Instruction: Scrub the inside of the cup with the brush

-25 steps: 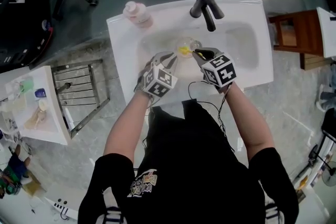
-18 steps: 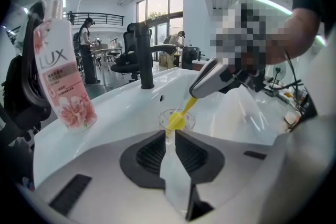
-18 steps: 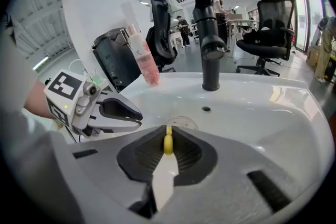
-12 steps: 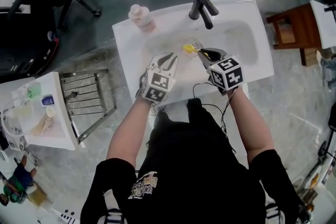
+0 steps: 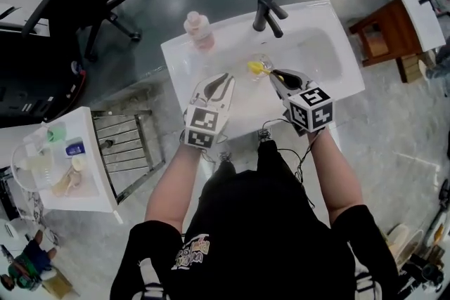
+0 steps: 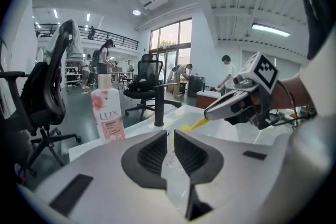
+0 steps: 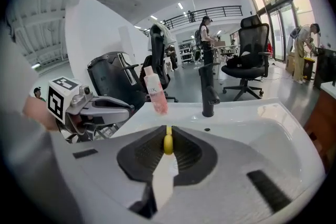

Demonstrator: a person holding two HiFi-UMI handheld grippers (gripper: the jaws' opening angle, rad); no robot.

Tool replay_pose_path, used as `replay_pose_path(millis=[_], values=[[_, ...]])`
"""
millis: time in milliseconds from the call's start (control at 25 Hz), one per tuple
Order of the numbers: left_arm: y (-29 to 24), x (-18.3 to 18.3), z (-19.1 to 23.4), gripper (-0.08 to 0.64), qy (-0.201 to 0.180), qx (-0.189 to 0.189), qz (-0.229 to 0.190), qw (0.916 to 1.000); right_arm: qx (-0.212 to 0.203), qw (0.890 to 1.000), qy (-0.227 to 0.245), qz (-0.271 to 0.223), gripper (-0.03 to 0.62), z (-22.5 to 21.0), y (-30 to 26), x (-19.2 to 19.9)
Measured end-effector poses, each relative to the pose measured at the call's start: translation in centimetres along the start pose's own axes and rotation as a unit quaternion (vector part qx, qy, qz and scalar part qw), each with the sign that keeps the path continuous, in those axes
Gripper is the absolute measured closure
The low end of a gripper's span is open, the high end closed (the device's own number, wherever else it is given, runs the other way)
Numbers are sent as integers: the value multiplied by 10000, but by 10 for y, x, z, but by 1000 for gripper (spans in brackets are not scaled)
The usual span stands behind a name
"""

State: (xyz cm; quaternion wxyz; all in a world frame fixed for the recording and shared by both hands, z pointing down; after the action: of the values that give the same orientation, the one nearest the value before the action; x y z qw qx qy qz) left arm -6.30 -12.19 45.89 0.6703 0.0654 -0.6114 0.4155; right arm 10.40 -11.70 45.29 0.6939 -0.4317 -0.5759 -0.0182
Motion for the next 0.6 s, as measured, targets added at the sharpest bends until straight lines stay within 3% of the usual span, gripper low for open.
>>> replay_pose_path(millis=[200, 600], values=[[38, -13, -1, 529, -25, 131, -235, 9996, 343, 9988, -72, -335, 555, 27, 28, -13], [90, -7, -9, 548, -339, 559, -132, 9978, 960, 9932, -306, -578, 555, 79, 77, -6]])
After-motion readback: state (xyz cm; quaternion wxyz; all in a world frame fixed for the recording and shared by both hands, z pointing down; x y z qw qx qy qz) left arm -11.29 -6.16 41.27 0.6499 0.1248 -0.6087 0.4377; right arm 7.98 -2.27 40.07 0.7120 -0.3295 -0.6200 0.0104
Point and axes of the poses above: the fingertips, and each gripper's own axes: y backward along the fingers, z to its left, x out of its underside, the point moved 5 cm from there along y, backward along the fingers, and after that the axes turned 12 degrees about y, right-handed, at the moved point
